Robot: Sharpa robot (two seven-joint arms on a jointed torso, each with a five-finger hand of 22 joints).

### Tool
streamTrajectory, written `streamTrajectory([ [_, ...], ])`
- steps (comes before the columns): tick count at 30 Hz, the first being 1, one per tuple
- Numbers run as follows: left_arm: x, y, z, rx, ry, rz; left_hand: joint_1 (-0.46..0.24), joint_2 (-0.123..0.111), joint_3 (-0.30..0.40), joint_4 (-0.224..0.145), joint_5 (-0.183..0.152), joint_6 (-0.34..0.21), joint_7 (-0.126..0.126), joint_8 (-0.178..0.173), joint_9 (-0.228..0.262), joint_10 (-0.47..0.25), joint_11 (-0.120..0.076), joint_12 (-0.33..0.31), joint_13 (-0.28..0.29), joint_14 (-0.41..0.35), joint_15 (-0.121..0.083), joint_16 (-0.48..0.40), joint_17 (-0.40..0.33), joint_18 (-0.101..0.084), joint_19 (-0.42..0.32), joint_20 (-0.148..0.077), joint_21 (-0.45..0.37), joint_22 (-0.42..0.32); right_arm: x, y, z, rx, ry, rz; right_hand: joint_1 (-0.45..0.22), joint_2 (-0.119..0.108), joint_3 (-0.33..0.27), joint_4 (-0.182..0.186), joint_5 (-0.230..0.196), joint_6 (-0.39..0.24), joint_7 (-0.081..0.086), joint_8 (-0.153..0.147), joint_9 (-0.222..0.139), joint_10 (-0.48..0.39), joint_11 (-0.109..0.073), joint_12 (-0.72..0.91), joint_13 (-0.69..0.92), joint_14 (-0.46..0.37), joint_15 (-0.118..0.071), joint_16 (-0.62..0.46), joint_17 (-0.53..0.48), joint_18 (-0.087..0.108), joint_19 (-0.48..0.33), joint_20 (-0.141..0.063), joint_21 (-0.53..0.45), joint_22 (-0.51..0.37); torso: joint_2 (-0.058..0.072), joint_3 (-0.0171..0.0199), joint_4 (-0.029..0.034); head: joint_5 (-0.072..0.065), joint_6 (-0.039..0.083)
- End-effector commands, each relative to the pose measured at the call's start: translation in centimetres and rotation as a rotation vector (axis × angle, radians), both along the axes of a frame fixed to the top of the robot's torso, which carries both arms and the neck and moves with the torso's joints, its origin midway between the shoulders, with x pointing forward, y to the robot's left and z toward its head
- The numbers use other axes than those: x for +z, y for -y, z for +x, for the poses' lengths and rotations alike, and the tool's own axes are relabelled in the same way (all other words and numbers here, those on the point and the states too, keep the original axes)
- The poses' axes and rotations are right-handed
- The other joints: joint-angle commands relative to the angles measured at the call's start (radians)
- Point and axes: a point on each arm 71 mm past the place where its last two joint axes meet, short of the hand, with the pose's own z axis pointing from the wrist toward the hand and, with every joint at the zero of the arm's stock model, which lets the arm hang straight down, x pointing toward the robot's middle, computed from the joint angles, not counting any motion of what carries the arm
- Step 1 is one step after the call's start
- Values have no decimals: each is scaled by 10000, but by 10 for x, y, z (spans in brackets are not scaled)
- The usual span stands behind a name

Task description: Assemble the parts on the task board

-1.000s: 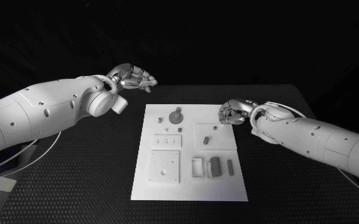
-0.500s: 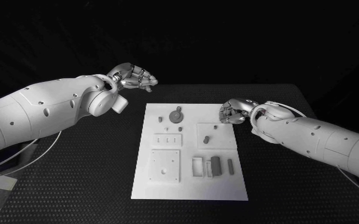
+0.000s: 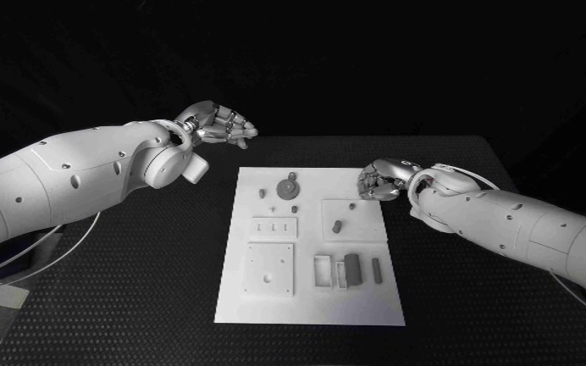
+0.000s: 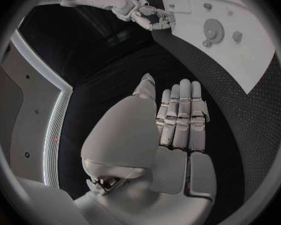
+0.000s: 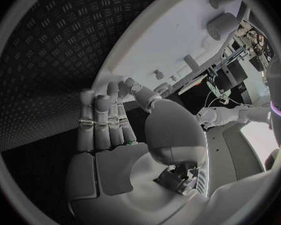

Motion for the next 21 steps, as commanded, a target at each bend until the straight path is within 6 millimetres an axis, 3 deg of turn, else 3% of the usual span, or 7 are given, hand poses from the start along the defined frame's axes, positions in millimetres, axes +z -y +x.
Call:
streamTrajectory([
  [1,1,2,-1,-162,2,-46,-74,-28,-68,9,-68,-54,18,-68,-5,-53,-10,-17,17,7,25,-52,17,-149,-73,7,-49,-10,1,-1,0,-15,149,5,29,197,56,-44,35,216,180,32,23,64,-16,62,-23,-18,-51,57,-20,356,34,-48,-54,128,-12,3,-2,-7,1],
  [14,1,2,0,-176,-8,-46,-60,-22,-57,5,-67,-49,16,-70,-1,-52,-13,-13,23,8,23,-56,20,-149,-73,3,-48,-10,1,0,0,-33,194,18,109,669,125,-79,32,243,167,11,77,52,-23,100,-86,-33,-56,80,-58,356,12,-44,-69,150,-11,3,-5,8,-3],
  [21,0,2,-1,-222,-26,-19,-38,4,-35,6,-67,-2,-2,-55,16,3,-37,17,49,22,19,-56,31,-149,-66,0,-43,-10,2,-1,0,-46,259,81,89,664,104,-76,25,264,162,17,89,64,-27,115,-90,-34,-59,87,-62,356,10,-40,-66,157,-12,-1,-1,2,1],
])
